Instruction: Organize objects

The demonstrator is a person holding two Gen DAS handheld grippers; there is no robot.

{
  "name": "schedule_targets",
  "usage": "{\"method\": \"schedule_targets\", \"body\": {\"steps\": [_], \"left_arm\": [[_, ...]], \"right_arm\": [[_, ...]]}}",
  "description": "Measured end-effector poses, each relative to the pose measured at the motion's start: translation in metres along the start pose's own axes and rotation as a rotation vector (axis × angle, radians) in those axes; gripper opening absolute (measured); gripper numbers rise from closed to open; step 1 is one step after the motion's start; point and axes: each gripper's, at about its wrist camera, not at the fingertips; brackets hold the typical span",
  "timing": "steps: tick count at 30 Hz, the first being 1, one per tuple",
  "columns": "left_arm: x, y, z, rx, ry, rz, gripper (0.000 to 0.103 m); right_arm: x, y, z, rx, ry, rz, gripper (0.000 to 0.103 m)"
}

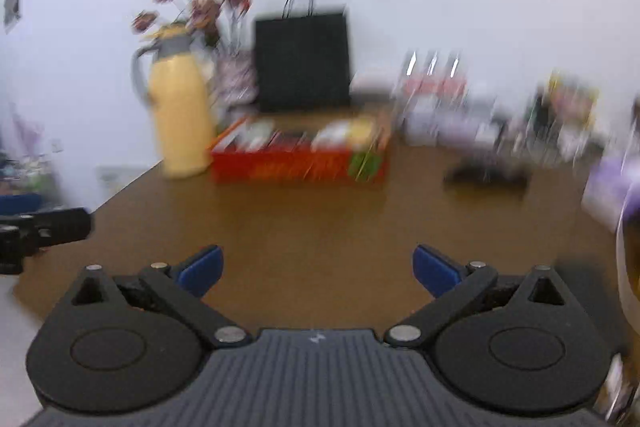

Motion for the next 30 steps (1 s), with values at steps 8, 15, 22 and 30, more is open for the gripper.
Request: {"method": "schedule_targets", "body": {"steps": [8, 15, 22, 30], "left_arm": [[0.001, -0.008, -0.011, -0.143, -0.120, -0.010, 0.103], [0.003, -0.016, -0.005, -0.107, -0.059, -0.001, 0.103], [0.004, -0.014, -0.013, -0.112, -0.092, -0.022, 0.103], [0.007, -0.012, -0.013, -0.113, -0.085, -0.039, 0.103]], "right_arm": [[0.013, -0.028, -0.031, 0.010, -0.065, -0.076, 0.103], [0.010, -0.034, -0.034, 0.045, -0.035, -0.048, 0.103], [0.005, -0.031, -0.032, 0.084, -0.014, -0.079, 0.103], [0.006, -0.028, -0.042, 0.066, -0.047, -0.089, 0.103]]}}
Point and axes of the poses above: each gripper's, at about its wrist camera, not at the fingertips, and y roughly the way its jaws point, z to its right, x to its underside, and after that the axes turned 14 degrees about -y, right-handed
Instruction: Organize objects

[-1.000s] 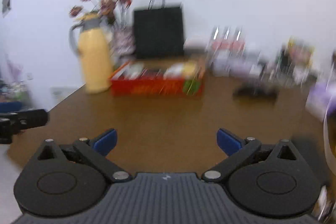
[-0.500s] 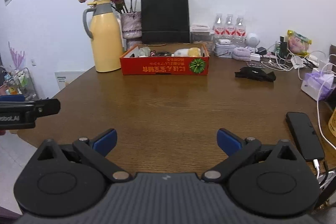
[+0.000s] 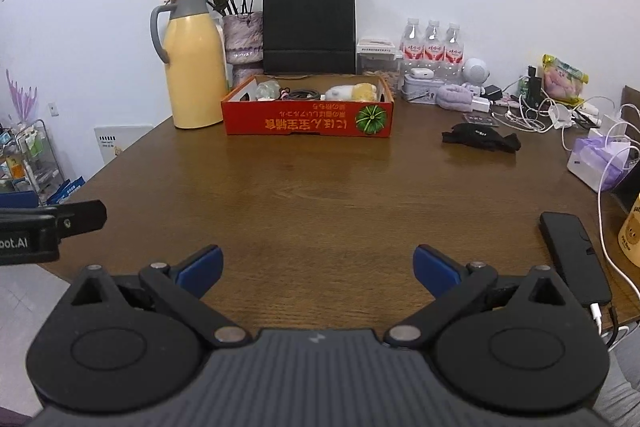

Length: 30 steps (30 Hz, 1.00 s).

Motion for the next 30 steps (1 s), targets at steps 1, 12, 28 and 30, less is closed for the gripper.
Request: {"method": "schedule_targets", "body": {"steps": [1, 12, 28, 30], "left_arm": [[0.0007, -0.0001, 0.0003, 0.002, 0.004, -0.001, 0.103], [0.0010, -0.0024, 0.0006, -0.003, 0.017, 0.010, 0.103], [0.0036, -0.0018, 0.0013, -0.007, 0.028, 0.007, 0.103], [0.0039, -0.0012, 0.0011, -0.008, 0.030, 0.003, 0.103]], "right_arm": [[0.0003, 0.0003, -0.0009, -0.003, -0.004, -0.001, 0.103], [0.0016, 0.0010, -0.0054, -0.017, -0.010, 0.002, 0.103], [0.0044, 0.0035, 0.0004, -0.018, 0.017, -0.011, 0.103], [0.0045, 0.0038, -0.0007, -0.016, 0.019, -0.012, 0.103]]}}
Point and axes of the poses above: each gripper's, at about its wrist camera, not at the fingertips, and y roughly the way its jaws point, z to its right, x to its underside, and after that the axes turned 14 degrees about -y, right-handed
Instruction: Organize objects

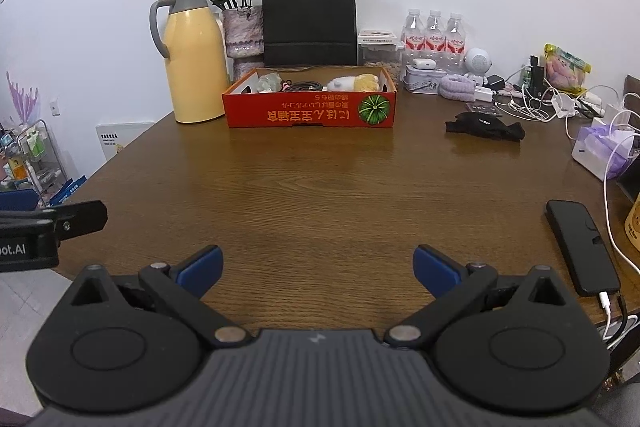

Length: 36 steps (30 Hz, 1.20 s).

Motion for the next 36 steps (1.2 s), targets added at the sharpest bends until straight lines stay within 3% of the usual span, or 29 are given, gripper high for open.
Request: {"method": "schedule_targets", "body": {"steps": [36], "left_arm": [[0.0037, 0.0032, -0.0028, 0.003, 0.009, -0.005, 0.103]], "right_arm": [[-0.0011, -0.0046, -0.0047, 0.035, -0.040, 0.030, 0.103]]}}
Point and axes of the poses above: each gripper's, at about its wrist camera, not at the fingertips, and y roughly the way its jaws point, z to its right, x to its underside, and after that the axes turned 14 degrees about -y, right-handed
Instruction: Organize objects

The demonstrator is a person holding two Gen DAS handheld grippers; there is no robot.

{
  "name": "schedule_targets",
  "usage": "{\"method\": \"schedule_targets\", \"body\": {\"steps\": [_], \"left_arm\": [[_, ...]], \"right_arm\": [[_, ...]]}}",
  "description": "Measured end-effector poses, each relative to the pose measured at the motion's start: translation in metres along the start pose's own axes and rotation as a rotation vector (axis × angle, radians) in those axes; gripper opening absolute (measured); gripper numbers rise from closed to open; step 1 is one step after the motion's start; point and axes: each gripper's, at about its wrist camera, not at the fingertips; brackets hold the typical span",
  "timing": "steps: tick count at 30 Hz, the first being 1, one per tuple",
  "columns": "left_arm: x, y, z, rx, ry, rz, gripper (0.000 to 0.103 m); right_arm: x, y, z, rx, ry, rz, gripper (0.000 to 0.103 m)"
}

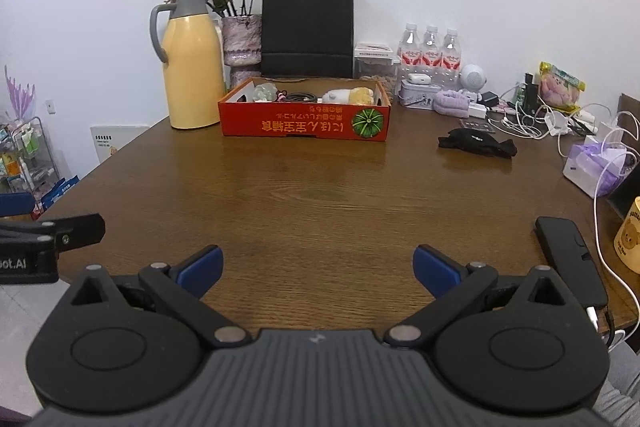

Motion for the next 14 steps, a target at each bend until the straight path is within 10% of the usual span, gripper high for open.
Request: {"method": "schedule_targets", "body": {"steps": [14], "left_arm": [[0.0041, -0.0013, -0.0026, 0.001, 0.004, 0.010, 0.103]], "right_arm": [[0.0012, 0.0016, 0.0015, -0.003, 0.007, -0.002, 0.103]]}}
Point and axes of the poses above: each gripper's, at about its wrist camera, not at the fingertips, and y roughly the way its jaws point, z to its right, x to its underside, and after that the axes turned 14 degrees about -y, right-handed
